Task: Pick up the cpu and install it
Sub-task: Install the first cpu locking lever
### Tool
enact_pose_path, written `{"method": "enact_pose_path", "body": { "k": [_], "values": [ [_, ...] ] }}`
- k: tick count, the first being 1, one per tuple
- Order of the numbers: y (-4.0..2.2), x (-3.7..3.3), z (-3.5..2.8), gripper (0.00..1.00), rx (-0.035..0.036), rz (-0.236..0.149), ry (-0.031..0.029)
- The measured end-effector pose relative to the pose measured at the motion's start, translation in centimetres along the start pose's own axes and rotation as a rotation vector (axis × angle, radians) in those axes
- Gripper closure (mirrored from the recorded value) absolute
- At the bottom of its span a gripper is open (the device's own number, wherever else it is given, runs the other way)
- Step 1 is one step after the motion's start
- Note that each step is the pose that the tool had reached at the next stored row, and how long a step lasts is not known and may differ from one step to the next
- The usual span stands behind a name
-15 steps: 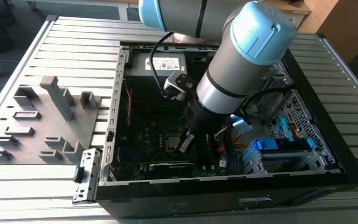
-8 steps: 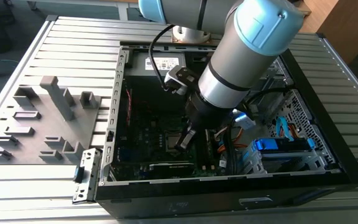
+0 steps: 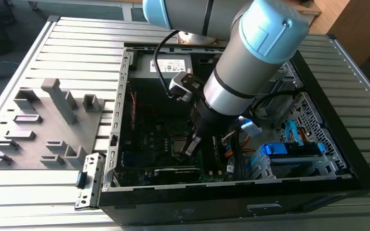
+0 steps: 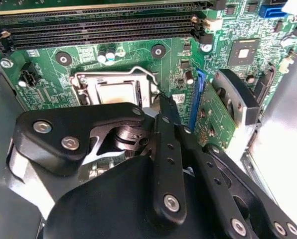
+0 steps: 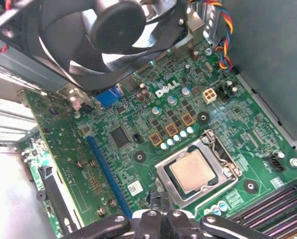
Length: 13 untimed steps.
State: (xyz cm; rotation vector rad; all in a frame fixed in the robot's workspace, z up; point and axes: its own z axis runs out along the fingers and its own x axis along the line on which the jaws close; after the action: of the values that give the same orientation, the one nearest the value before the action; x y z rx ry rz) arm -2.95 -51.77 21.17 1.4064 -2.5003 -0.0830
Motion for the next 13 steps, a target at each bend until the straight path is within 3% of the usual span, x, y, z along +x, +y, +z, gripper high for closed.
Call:
{"method": "enact_pose_path", "body": {
  "k": [13],
  "values": [
    [-0.33, 0.05, 1.80, 0.89, 0.0009, 0.001, 0.0017]
  ]
}}
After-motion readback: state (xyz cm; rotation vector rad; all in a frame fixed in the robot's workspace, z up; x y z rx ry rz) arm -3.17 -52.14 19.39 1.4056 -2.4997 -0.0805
